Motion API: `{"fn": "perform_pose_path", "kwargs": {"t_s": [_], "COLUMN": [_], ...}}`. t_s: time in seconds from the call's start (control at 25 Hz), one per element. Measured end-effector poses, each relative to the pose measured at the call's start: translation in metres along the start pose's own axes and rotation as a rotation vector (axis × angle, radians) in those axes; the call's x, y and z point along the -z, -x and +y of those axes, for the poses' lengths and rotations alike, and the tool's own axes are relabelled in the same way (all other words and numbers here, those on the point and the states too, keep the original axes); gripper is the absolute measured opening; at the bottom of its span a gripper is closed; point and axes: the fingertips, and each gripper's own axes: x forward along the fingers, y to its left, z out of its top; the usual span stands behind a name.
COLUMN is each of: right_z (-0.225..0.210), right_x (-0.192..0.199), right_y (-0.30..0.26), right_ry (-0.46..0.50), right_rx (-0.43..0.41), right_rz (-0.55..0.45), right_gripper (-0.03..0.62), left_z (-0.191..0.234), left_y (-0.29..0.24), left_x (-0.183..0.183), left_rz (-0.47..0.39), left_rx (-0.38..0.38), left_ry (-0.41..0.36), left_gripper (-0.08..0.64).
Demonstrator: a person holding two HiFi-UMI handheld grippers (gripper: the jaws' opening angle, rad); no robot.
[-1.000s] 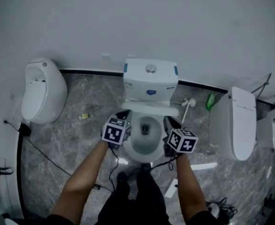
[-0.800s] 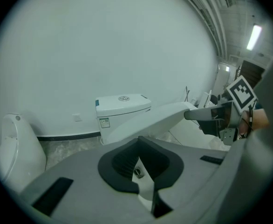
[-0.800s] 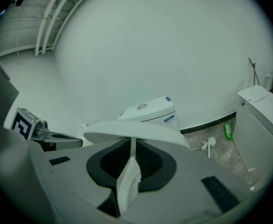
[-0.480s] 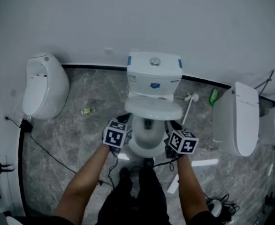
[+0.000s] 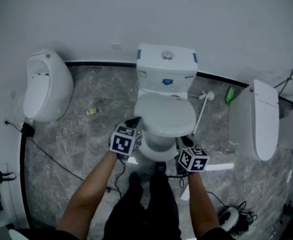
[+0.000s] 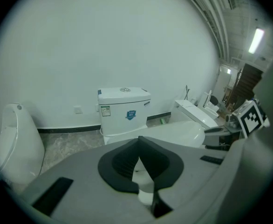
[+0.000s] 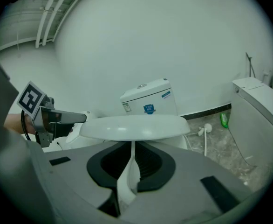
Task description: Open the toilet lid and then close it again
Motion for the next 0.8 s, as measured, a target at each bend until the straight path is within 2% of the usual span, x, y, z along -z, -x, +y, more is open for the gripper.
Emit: {"fn": "perform_pose_path", "kwargs": {"t_s": [0.52, 0.8], "right_z": [-0.002, -0.013], "right_x": [0.082, 0.134], "right_y": [0.002, 0.002], "right_ry": [0.087, 0.071], "right_rx": [0.031, 0.048], "right_rz": [0.036, 0.054], "right_gripper": [0.018, 0.014], "left_z": [-0.029, -0.039], "left_y": [-0.027, -0.034], "left_x": [0.070, 0.112], "left_rz": [0.095, 0.116], "left_rx": [0.069, 0.093], "left_ry": [-0.045, -0.054], "left_gripper": [0.008, 0.008]}}
